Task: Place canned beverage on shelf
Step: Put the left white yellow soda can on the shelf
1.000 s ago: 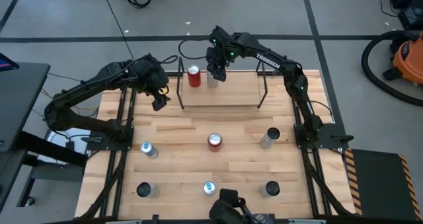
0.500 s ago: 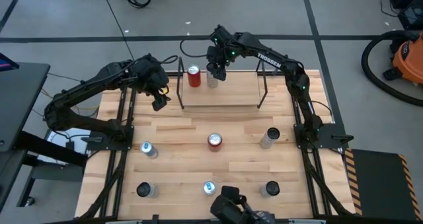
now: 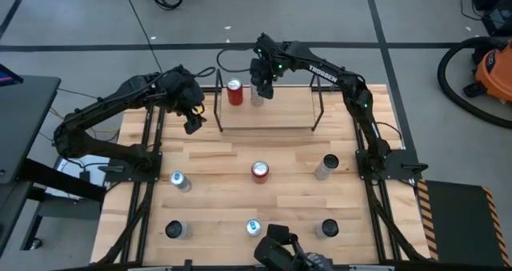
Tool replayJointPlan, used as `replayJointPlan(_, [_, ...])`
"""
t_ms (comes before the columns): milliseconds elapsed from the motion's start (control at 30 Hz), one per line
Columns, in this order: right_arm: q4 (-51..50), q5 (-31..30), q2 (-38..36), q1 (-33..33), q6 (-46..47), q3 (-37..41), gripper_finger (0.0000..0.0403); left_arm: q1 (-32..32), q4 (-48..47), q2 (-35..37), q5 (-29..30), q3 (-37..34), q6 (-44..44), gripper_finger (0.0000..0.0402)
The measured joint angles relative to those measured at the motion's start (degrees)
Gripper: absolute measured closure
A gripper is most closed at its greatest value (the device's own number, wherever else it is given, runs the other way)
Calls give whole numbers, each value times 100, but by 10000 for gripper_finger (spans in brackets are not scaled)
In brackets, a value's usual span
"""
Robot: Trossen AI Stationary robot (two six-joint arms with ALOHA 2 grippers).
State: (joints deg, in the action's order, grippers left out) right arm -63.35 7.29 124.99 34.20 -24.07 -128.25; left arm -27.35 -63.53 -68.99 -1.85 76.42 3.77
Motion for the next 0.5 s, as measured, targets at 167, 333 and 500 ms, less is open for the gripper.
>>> replayJointPlan(167, [37,-483,-22,-61,-5,-10,66,0,-2,0,0,0,0,90])
replayJointPlan(333, [2,-520,-60,-108,-14,-10,53,0,-2,1,0,0,0,90])
replayJointPlan(500, [-85,-223,-136,-111,6,-23,54,-2,-2,0,1,0,118,90])
